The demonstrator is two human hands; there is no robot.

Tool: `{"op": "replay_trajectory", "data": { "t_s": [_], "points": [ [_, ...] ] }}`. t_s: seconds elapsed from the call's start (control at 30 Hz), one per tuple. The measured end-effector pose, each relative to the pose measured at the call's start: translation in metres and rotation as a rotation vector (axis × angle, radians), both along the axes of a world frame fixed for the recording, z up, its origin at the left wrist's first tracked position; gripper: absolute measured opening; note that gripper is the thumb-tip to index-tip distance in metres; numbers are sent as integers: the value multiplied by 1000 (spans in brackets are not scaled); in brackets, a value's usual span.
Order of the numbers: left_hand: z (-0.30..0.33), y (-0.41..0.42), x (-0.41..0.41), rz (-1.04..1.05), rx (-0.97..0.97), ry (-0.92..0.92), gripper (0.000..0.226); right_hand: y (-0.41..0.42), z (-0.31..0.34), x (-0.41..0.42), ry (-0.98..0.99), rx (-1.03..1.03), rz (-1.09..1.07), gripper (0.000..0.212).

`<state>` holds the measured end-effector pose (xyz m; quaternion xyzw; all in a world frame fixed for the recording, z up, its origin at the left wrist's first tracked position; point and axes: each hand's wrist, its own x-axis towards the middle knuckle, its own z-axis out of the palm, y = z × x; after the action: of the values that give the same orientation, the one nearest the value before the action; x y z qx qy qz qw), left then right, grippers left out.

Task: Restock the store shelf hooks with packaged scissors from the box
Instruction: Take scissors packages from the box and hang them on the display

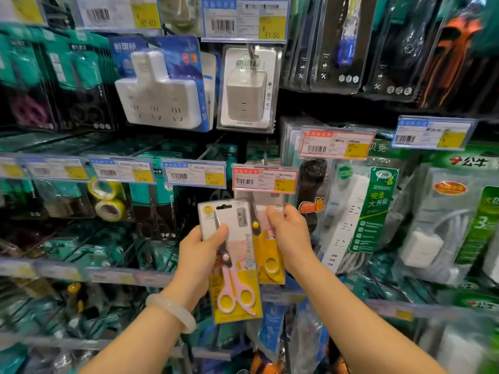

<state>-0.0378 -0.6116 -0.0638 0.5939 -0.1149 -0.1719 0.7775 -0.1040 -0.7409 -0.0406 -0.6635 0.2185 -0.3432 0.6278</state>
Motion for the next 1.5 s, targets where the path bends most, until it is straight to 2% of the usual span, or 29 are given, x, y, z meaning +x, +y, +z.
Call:
{"op": "replay_trajectory", "data": {
  "t_s": [0.23, 0.33, 0.47, 0.7, 0.93, 1.3, 1.5],
  "points": [
    [3, 3, 2, -36, -5, -10, 8, 1, -8, 3, -32, 88, 24, 15],
    [4, 4, 1, -58, -1, -34, 9, -1, -6, 5, -37, 56, 15, 12],
    [4, 3, -1, -60, 4, -28, 9, 0, -2, 9, -43, 20, -29, 15],
    [3, 7, 0, -70, 32, -23, 15, 5, -9, 10, -90, 81, -96, 22],
    [3, 6, -3, -110, 31, -30, 10, 4, -5, 5, -75, -48, -198, 33],
    [3, 2, -1, -96, 49, -31, 15, 4, -4, 10, -51, -161, -221, 39],
    [4, 1, -4, -112, 39, -24, 17, -4, -12, 9, -84, -85, -229, 31]
  ]
}}
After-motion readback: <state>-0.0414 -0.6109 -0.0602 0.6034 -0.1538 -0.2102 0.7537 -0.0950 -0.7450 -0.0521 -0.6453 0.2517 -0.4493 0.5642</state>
